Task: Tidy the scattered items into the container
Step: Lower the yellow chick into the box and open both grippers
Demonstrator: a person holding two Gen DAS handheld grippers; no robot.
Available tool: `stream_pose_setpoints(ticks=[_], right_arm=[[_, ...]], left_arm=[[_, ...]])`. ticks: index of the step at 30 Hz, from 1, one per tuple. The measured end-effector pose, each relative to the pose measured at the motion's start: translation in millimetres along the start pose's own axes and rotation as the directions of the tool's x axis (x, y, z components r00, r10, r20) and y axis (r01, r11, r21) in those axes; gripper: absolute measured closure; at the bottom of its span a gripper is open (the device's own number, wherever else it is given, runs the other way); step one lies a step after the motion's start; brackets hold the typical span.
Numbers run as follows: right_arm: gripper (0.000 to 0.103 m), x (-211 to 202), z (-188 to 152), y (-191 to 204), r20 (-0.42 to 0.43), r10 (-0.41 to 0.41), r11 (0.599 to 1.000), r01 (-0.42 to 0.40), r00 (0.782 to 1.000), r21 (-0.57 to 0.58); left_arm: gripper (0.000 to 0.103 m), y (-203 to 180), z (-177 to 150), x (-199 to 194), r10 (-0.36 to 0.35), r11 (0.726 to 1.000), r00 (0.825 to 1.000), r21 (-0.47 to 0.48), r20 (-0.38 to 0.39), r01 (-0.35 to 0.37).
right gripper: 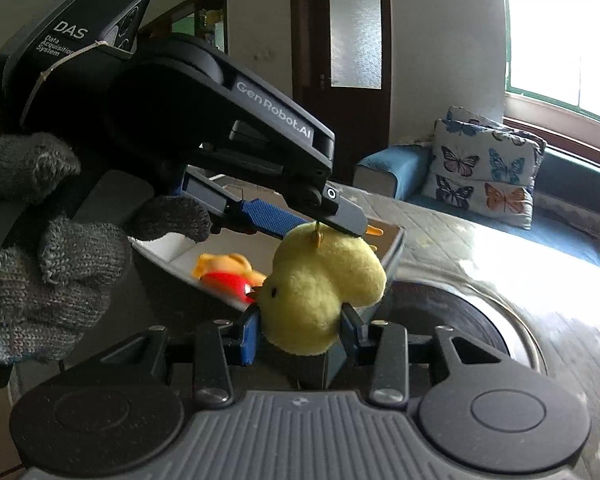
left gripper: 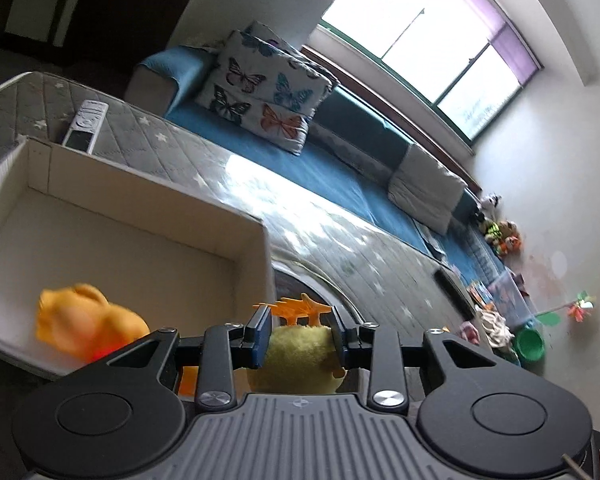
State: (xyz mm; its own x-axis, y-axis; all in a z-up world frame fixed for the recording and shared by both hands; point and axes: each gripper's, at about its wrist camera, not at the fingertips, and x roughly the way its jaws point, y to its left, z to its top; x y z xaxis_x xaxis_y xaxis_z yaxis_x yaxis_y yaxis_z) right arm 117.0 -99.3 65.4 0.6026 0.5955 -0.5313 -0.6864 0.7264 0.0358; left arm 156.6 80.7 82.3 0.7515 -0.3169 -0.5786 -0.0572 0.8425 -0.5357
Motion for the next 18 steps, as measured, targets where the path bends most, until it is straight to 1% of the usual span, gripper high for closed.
stream_pose_setpoints(ticks=[3,9,13,18], right_arm=[[0.063,14,5,-2,-0.004,0.009,1.0,-0.009,1.0,-0.011],[0.062,31,1,-5,-0.037,0.001,1.0,-0.002,0.999,-0.022],[0.062,35,1,-9,-0.033,0.002,1.0,-0.002,0.999,-0.017],[0.062,38,4,-6,-0.031,-0.007,0.999,0.005,0.999,-0.049]], left_arm=[[0.069,9,6,7,0.011,1.0,1.0,-0.018,0.005,-0.011],[0.069,27,7,17,0.024,0.998,1.0,-0.06,-0.005,-0.025],[0.069,35,7,21,0.045,0.996,0.999,-0.076,-0.008,-0.045],[0.069,44,8,18,0.059,0.993,0.998,-0.099,-0.002,-0.059]])
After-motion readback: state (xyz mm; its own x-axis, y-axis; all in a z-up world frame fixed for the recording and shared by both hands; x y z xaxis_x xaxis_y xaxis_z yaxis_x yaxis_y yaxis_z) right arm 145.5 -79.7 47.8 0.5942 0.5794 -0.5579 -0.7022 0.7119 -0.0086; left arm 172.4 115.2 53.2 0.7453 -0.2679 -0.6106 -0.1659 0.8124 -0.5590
